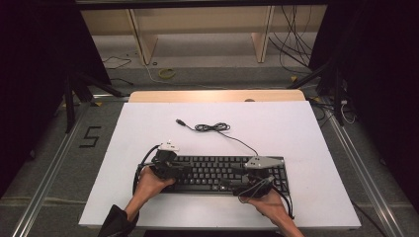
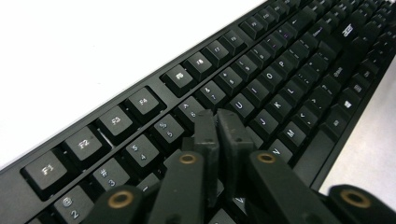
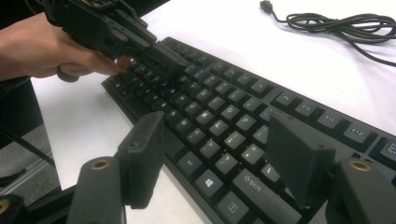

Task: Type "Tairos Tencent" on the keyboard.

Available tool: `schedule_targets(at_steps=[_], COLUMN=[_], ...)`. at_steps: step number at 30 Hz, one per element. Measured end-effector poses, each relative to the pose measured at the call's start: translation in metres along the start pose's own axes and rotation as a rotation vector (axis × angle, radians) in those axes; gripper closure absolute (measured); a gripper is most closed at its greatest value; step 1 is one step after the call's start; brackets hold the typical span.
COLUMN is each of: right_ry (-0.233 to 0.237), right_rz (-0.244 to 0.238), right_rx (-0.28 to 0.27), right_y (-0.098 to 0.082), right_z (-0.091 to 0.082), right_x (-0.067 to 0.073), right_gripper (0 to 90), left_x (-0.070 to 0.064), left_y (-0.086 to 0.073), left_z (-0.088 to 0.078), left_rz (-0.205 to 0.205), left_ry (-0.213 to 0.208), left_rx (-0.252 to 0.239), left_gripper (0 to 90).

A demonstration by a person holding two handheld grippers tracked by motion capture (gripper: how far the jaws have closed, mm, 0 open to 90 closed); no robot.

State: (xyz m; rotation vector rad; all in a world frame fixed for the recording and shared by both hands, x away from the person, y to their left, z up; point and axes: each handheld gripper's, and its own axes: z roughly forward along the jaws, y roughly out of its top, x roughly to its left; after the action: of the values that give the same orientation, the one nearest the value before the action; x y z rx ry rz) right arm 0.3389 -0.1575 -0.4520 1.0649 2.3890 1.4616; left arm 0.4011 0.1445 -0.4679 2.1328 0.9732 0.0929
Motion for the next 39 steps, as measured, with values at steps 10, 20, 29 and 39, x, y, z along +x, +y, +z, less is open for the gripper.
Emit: schedule_targets(at_steps=[10,20,29,39], right_ry=[-0.002,-0.005,-0.009,-0.020], right_rz=[0.009,0.010,0.009,0.011], right_rx=[-0.012,-0.011,-0.012,-0.021], right_y=[-0.004,-0.007,-0.008,-0.010], right_z=[-0.008,-0.011,-0.013,-0.016], right_x=[0.000,0.000,0.000,-0.003], right_gripper=[38.0,37.8,37.8,37.7], left_x=[-0.001,0.001,-0.001,-0.002], left_y=[0.003,0.002,-0.001,0.002], left_z=[0.004,0.007,0.010,0.002], left_rz=[0.009,0.005,-0.001,-0.012], left_ry=[0.007,0.017,0.023,0.015], left_rx=[0.009,0.021,0.026,0.004], left_gripper=[88.9,89.0,89.2,80.6])
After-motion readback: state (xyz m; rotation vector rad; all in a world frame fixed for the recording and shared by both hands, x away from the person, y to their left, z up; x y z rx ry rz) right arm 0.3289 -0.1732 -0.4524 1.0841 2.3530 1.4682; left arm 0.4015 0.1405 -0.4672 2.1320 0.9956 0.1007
